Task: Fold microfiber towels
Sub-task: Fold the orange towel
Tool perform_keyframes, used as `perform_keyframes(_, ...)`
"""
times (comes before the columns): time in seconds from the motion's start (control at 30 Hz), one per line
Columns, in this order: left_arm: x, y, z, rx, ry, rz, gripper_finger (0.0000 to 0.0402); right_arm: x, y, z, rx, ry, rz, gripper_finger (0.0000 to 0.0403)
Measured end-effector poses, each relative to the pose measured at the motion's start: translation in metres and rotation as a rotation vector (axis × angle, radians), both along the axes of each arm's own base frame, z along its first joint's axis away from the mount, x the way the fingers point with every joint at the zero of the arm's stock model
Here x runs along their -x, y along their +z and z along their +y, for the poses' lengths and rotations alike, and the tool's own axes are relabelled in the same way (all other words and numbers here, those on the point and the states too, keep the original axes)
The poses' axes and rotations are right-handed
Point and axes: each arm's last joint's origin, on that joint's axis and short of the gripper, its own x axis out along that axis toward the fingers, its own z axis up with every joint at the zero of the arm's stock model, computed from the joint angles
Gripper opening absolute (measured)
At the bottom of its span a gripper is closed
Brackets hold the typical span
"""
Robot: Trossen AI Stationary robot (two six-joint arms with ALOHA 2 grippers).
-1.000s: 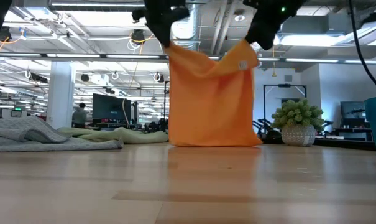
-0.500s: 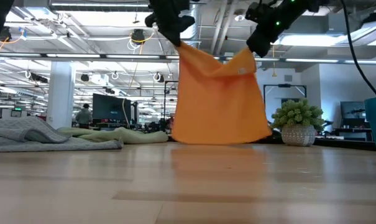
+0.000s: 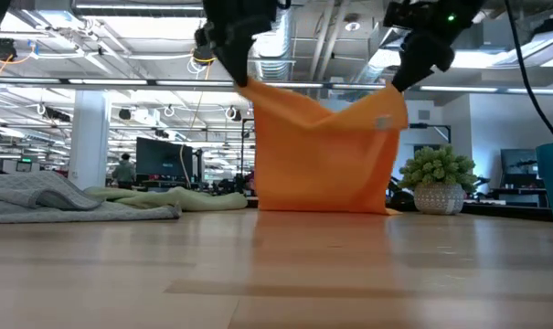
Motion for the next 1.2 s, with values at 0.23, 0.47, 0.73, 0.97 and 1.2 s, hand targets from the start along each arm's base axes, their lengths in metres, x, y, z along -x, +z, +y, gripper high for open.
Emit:
perform_keyframes(0.23, 0.005, -0.055, -0.054, 0.143, 0.006, 0.017, 0.0, 0.004, -0.035, 0.034, -0.256, 0.083, 0.015, 0.0005)
perform_keyframes(0.47, 0.008, -0.085, -0.092, 0.281, -0.004, -0.069, 0.0, 0.015, -0.065, 0.067, -0.392, 0.085, 0.038, 0.0004)
perform_keyframes(0.73, 0.014, -0.11, -0.116, 0.411, 0.034, -0.141, 0.0, 0.024, -0.089, 0.091, -0.498, 0.143, 0.0, 0.0005)
perform_keyframes(0.97, 0.016, -0.111, -0.127, 0.445, 0.056, -0.157, 0.0, 0.026, -0.094, 0.096, -0.518, 0.173, 0.002, 0.0009)
perform_keyframes(1.2, 0.017, -0.111, -0.129, 0.456, 0.072, -0.163, 0.0, 0.025, -0.093, 0.096, -0.519, 0.178, -0.004, 0.0048)
